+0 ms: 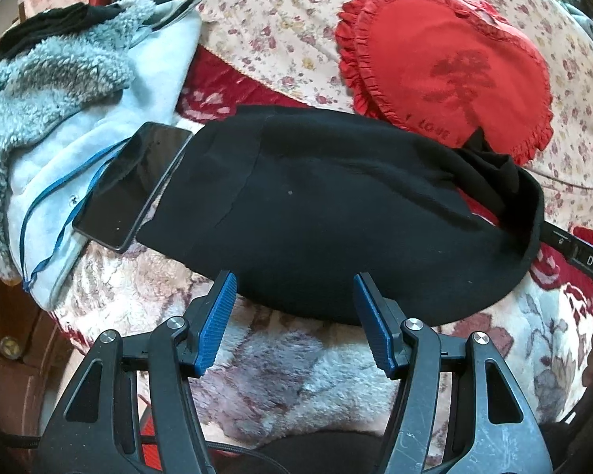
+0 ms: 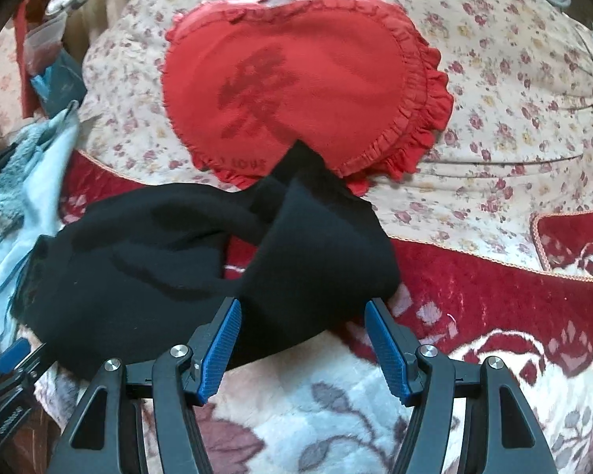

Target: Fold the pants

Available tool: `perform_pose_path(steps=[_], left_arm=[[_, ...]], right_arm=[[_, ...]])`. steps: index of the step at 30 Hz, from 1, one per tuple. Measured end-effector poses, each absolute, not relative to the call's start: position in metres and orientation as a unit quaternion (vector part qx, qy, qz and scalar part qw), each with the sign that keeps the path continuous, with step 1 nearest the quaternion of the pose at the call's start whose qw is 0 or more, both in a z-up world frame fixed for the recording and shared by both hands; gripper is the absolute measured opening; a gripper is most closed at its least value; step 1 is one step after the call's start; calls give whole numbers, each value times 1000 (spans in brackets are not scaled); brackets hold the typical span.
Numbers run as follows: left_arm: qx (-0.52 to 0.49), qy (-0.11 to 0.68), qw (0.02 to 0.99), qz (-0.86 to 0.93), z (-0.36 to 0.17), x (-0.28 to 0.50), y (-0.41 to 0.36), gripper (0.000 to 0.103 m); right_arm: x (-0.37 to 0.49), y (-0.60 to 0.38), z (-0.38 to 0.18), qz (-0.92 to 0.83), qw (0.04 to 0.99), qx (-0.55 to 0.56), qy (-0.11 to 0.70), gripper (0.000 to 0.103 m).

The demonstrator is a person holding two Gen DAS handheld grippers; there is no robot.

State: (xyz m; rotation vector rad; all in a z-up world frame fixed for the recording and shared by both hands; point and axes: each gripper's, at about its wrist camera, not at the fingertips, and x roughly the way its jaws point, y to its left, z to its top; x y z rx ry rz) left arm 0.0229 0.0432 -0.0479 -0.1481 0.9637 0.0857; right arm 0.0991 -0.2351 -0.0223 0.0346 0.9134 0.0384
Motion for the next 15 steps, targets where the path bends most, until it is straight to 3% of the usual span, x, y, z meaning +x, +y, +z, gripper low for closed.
perform_pose_path(steps=[5,10,11,12,13,15], left_arm=[[-84,470,877,48,-53,26,51,61],[-77,473,877,42,-54,25,47,61],[-75,473,877,41,-53,24,46,61],[-73,471,878,39,-52,23,46,61],[-71,469,880,39,-50,21,47,61],[-70,465,881,43,-48,20,50,61]], right_arm=[[107,-235,-11,27,895,52,442,64],[137,-222,-17,10,886,4,464,63],[145,-224,-23,11,886,4,463,56],[152,-229,-30,14,885,13,464,33],[158,-238,-39,14,877,33,479,23],[153,-253,-43,31,871,73,485,15]])
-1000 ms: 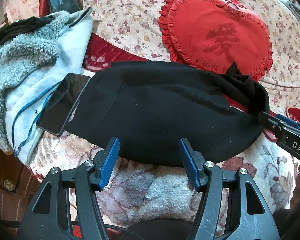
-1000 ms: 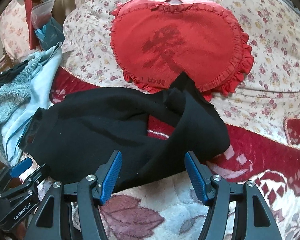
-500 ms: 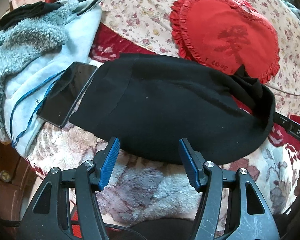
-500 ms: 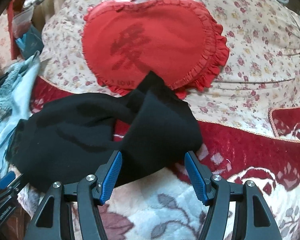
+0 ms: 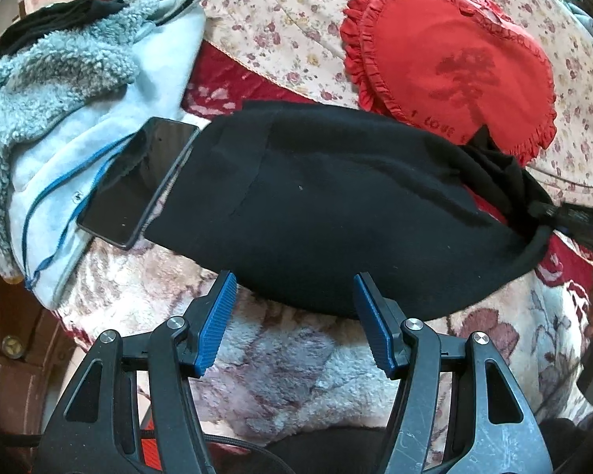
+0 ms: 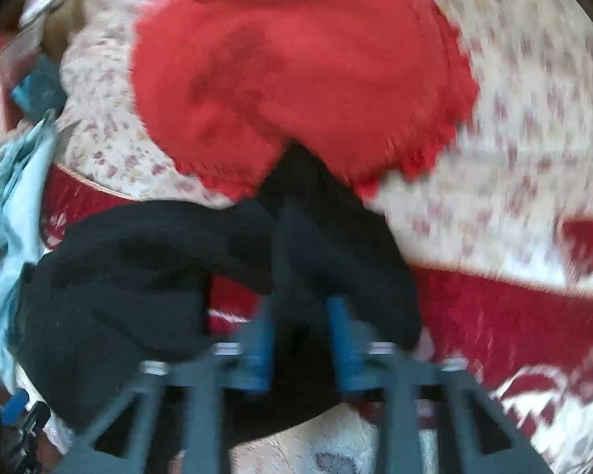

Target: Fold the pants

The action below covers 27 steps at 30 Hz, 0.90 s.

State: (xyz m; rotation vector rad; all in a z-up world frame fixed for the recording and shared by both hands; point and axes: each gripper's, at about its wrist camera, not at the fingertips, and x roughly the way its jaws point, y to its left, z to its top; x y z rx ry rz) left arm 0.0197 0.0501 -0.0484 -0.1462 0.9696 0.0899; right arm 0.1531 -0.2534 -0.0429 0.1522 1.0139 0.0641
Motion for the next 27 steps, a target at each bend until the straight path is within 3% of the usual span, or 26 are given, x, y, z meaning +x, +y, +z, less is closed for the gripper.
perform_pose_path(steps=[8,14,16,19,21,27], left_arm=[[-90,468,878,49,-50,18,59,61],[-94,467,878,49,-47,13,59,61],[-93,466,878,54,-47,12,61,61],[-103,468,876,59,-48,14,64,61],[-108,470,874,58,-50,14,64,61],[-94,476,873,57,-53,16,63,61]], right_arm=[[56,-298,-25,59,875,109,468,8],[11,-323,-74,-1,830,79,552,8],[2,-337,-70,7,835,115,539,10],[1,-329,-33,23,869,95,486,20],[12,-310,-12,31,885,56,461,47],[95,-250,-9,40,896,-23,442,48]])
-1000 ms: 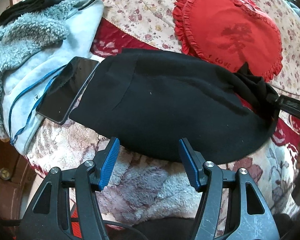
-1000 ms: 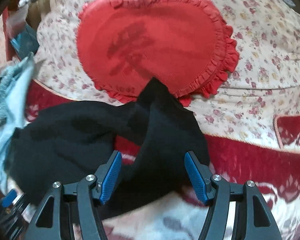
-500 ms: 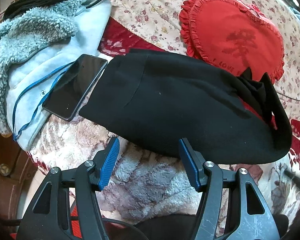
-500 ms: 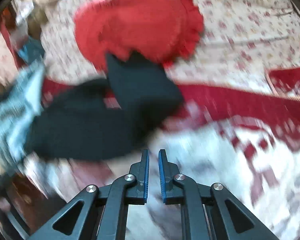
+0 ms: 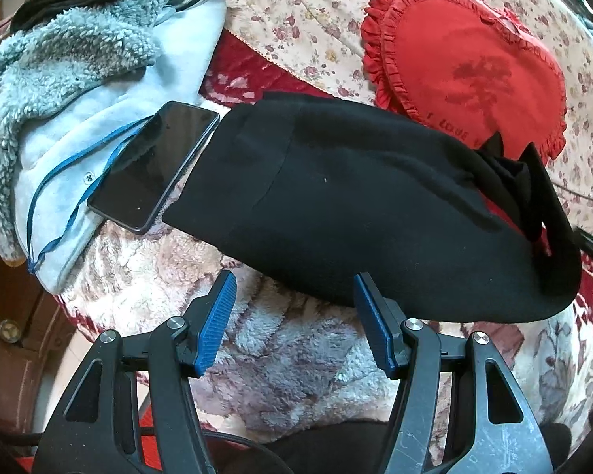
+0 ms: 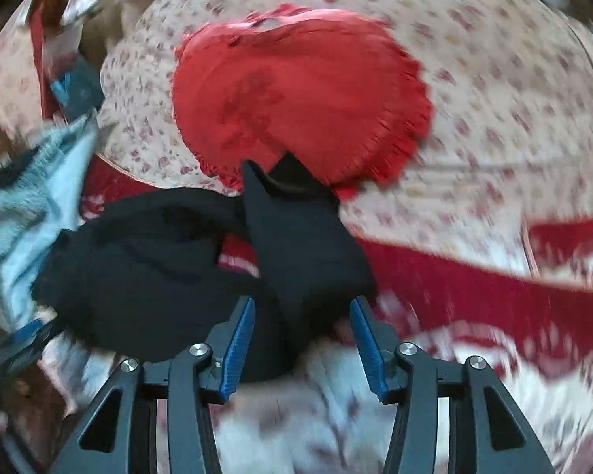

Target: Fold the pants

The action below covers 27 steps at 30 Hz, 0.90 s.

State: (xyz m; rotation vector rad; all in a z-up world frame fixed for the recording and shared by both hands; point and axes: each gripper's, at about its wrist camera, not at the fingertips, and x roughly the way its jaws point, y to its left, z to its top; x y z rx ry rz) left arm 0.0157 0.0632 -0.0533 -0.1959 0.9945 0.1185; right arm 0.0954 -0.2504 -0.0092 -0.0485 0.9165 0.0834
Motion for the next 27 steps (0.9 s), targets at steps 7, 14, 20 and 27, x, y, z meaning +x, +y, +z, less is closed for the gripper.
perform_pose_path(steps=[7,14,20,27], left_arm=[[-105,481,868,69,-59,15,80,61],[-138,490,858,67,-68,14,84,61],[-185,482,855,52,-63,7,93,61],[-275,489,826,51,-81,13,114,69]], right_arm=[[139,-282,-33,53,886,68,455,6],[33,-387,-12,-3,890,169,424,5],[10,-428,-69,15,842,290,455,27],[12,-447,-84,22,820,356,449,35]])
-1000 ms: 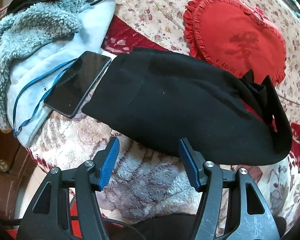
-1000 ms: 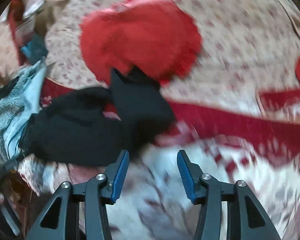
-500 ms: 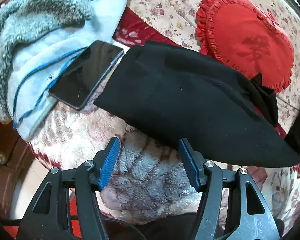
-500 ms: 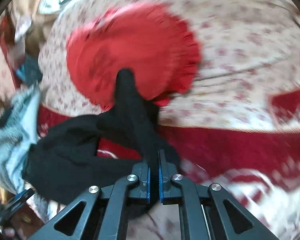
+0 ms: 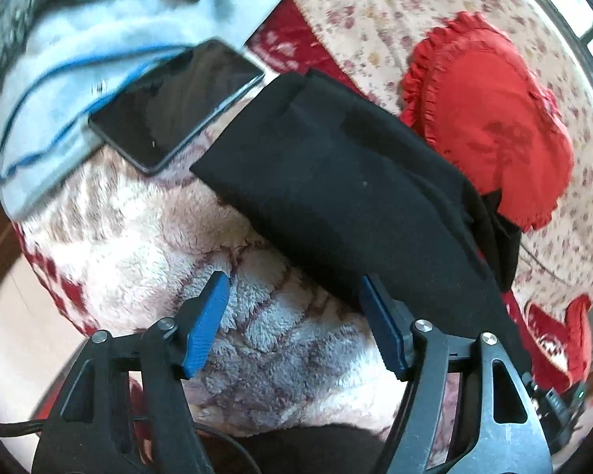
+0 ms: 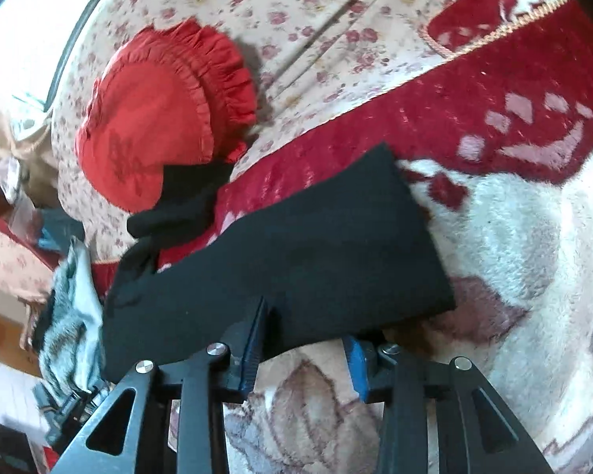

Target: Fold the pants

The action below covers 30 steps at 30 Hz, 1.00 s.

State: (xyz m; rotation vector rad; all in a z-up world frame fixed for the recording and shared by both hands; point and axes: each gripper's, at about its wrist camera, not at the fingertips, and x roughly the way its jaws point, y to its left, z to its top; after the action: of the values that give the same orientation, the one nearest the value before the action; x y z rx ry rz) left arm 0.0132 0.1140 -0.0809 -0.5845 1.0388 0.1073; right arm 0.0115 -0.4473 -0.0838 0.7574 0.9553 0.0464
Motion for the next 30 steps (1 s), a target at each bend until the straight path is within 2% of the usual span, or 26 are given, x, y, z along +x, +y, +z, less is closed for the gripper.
perform_pose_path(steps=[2,5,8,10,11,12,15,25,28,30], left_arm=[[-290,494,818,48,-86,21,112,69],[-296,478,825,57,-84,32,108,74],[-304,468,828,57,-82,47,106,74],[-310,469,826,50,-84,58,102,71],[-308,471,825,45,-85,61,101,51],[-303,477,824,42,-85,63,98,23],[-288,483,826,33,-85,65,93,11],[-275,449,850,-24,-36,26,104,9],[-256,461,849,-19,-44,15,108,9],[-249,479,842,-11,-59,11,107,9]], right_arm=[[13,-448,-88,31,815,364,449,35],[18,-448,-88,42,817,363,447,35],[27,-446,-88,48,818,354,450,35],[31,-442,-86,47,827,332,451,29],[32,-440,-84,42,833,320,448,14],[34,-440,-82,40,838,314,446,11],[34,-437,-76,40,846,300,439,6],[-7,-430,-19,85,866,290,397,5],[-24,-428,-12,97,867,277,403,5],[-27,-426,-26,84,859,255,435,5]])
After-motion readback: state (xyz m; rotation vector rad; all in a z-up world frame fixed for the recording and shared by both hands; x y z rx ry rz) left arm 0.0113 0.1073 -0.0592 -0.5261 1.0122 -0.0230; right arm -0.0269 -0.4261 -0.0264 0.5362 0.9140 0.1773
